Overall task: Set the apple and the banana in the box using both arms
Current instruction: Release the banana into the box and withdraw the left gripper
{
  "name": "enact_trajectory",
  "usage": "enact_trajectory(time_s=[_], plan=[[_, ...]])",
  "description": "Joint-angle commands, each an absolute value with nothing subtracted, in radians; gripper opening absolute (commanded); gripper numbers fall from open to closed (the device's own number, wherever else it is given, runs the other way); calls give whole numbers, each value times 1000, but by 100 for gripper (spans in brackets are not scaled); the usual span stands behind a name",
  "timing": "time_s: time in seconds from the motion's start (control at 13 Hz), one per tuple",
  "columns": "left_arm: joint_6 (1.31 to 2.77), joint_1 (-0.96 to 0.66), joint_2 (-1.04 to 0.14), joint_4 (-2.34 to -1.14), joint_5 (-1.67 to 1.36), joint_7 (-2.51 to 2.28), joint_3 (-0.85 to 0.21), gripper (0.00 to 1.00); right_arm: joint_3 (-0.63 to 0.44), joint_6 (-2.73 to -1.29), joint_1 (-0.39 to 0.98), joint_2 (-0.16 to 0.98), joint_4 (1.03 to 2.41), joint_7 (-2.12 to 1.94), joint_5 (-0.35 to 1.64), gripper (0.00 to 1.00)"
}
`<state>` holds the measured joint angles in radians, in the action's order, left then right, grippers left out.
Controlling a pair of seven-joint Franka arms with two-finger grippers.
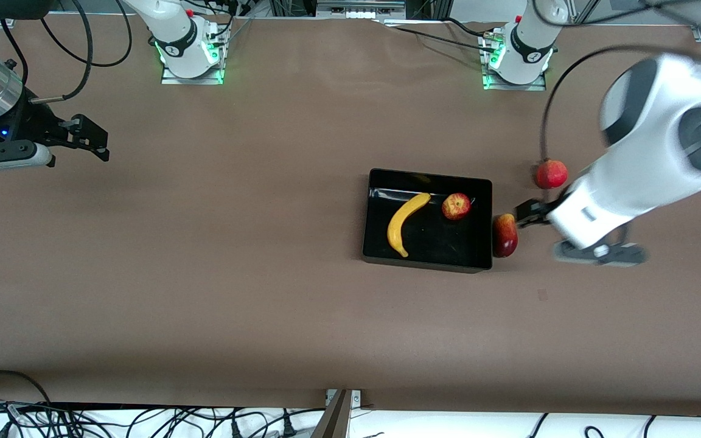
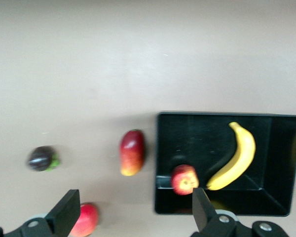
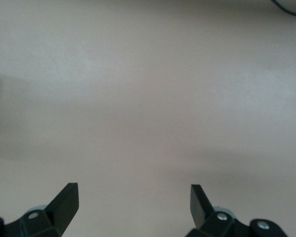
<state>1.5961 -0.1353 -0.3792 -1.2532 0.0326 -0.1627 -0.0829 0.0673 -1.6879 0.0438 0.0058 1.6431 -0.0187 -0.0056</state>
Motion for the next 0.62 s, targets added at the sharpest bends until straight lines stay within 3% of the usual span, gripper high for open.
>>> enact_trajectory(time_s=[0.0, 0.15, 0.54], plan=[[1728, -129, -139, -1591, 28, -46, 9, 100, 77, -1672, 37, 9, 1624, -17, -5, 100], [1796, -101, -20, -1748, -1, -48, 9, 100, 77, -1672, 37, 9, 1624, -17, -5, 100], [1709, -43, -11, -1750, 3, -3, 9, 100, 77, -1672, 37, 11, 1624, -17, -5, 100]])
